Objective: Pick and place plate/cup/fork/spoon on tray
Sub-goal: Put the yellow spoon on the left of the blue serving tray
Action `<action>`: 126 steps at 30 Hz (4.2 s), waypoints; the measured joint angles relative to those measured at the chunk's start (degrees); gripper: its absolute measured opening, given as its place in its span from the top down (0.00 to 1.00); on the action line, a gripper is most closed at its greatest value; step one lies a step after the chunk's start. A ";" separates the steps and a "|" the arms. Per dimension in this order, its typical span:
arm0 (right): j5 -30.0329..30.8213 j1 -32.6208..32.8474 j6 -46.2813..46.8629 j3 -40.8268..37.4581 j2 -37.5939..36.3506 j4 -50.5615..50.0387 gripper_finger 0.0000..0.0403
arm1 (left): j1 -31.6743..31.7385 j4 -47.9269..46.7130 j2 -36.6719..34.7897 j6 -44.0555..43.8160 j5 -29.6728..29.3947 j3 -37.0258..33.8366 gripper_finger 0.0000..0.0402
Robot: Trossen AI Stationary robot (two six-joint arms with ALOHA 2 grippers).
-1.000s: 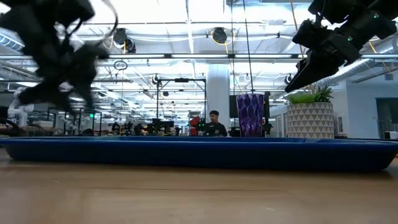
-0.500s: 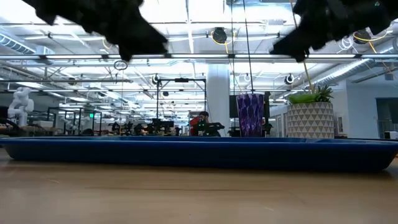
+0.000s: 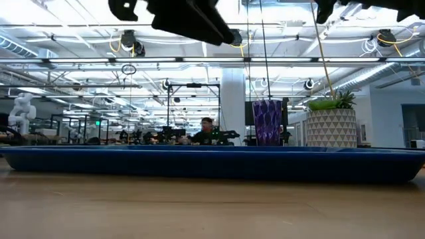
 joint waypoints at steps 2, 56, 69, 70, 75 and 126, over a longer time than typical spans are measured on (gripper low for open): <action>-0.01 0.00 1.16 0.00 -0.85 -1.20 0.64 | 0.08 -3.48 2.31 5.29 -0.06 4.17 0.60; 4.34 4.35 15.31 -13.92 2.21 14.16 0.64 | -16.24 -57.41 7.75 -80.99 -1.53 14.72 0.60; 3.10 4.61 12.95 -13.90 3.00 17.11 0.64 | -29.26 -55.18 7.59 -119.35 10.96 14.72 0.60; 2.23 4.63 12.95 -13.90 3.10 17.30 0.64 | -30.44 -53.95 7.59 -122.68 11.09 14.70 0.60; -3.57 4.92 13.30 -13.89 3.10 19.14 0.64 | -36.38 -53.50 7.59 -139.81 12.62 13.17 0.60; -10.59 3.98 9.91 -12.81 2.01 20.94 0.64 | -38.72 -32.23 7.05 -163.90 25.92 -13.88 0.60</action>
